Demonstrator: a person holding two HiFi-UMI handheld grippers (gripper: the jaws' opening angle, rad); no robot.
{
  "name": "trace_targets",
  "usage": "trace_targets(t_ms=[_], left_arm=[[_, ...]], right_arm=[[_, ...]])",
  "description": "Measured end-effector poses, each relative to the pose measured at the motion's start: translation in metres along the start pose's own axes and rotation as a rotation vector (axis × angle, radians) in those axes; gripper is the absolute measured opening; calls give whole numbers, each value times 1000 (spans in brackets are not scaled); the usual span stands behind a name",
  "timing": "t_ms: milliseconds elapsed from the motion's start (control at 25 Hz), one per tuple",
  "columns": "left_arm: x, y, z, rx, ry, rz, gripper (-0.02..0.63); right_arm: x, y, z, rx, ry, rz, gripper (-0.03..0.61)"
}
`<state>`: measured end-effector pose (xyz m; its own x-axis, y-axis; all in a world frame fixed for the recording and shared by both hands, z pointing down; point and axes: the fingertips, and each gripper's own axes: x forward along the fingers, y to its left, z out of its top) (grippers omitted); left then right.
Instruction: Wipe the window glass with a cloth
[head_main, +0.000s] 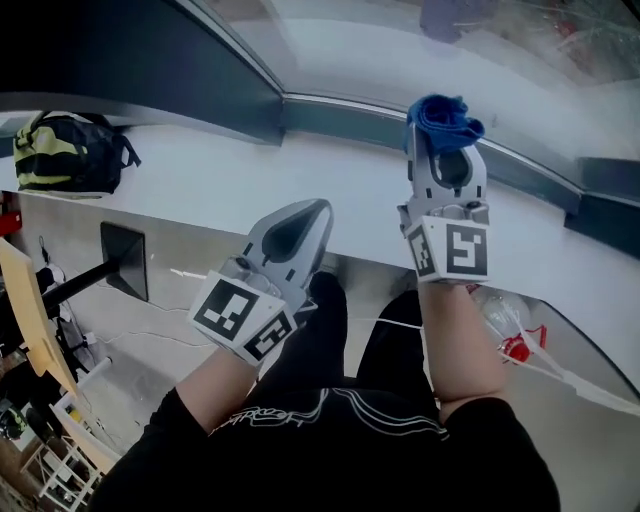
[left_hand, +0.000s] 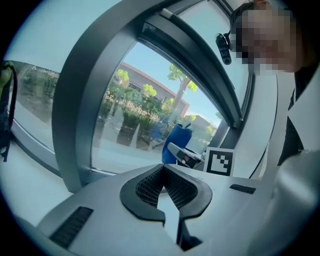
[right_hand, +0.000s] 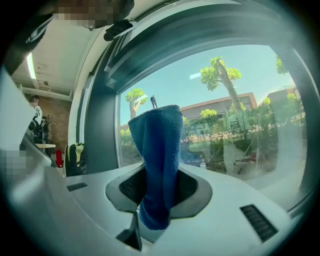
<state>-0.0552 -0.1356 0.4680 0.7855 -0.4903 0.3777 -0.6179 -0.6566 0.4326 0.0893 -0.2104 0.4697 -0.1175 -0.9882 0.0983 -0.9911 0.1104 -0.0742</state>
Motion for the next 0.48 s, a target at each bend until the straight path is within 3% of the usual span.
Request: trace_targets(t_ms=[240,480], left_arm=[[-54,83,6,-43,-37,88,5],[-87,123,4,-75,-58,149,5]], right_arm=[[58,100,-28,-8,44,110,92],[96,150,-50,-3,93,165,94]])
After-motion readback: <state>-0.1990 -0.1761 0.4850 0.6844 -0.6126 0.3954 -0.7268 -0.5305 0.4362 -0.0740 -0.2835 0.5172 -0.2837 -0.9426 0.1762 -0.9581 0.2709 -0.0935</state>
